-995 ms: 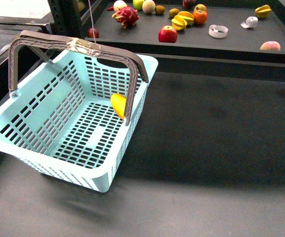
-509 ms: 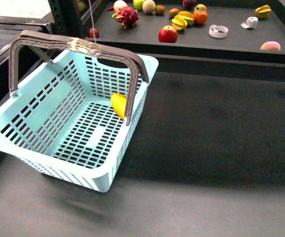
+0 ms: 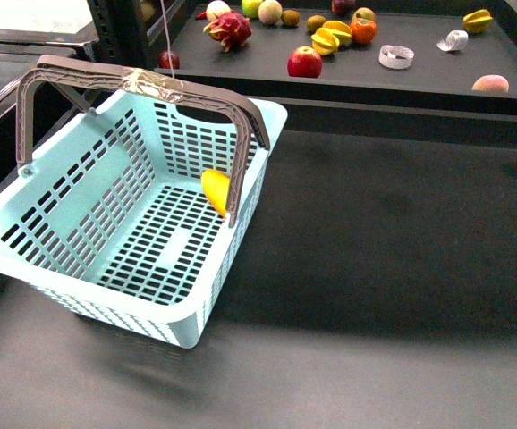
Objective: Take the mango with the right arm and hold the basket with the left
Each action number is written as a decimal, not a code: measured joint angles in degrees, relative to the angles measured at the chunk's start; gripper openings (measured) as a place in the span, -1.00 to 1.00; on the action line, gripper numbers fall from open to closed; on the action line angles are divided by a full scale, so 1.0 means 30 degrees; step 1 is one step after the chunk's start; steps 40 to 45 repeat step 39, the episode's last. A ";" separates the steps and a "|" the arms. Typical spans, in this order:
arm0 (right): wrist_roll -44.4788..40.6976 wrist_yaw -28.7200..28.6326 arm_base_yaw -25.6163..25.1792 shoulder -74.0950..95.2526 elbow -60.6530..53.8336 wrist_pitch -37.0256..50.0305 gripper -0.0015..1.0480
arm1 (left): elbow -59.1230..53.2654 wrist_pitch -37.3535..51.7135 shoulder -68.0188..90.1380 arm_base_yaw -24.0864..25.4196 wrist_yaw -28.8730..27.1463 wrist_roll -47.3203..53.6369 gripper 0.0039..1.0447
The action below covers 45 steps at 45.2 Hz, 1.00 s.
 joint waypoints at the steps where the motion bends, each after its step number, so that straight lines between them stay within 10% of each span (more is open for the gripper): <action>1: 0.0000 0.0000 0.0000 0.0000 0.0000 0.0000 0.84 | 0.0000 -0.0189 -0.0189 0.0000 0.0000 0.0000 -0.93; 45: 0.0000 0.0000 0.0000 0.0000 0.0000 0.0000 0.84 | 0.0000 -0.6360 -0.6244 0.0000 0.0000 0.0007 -0.93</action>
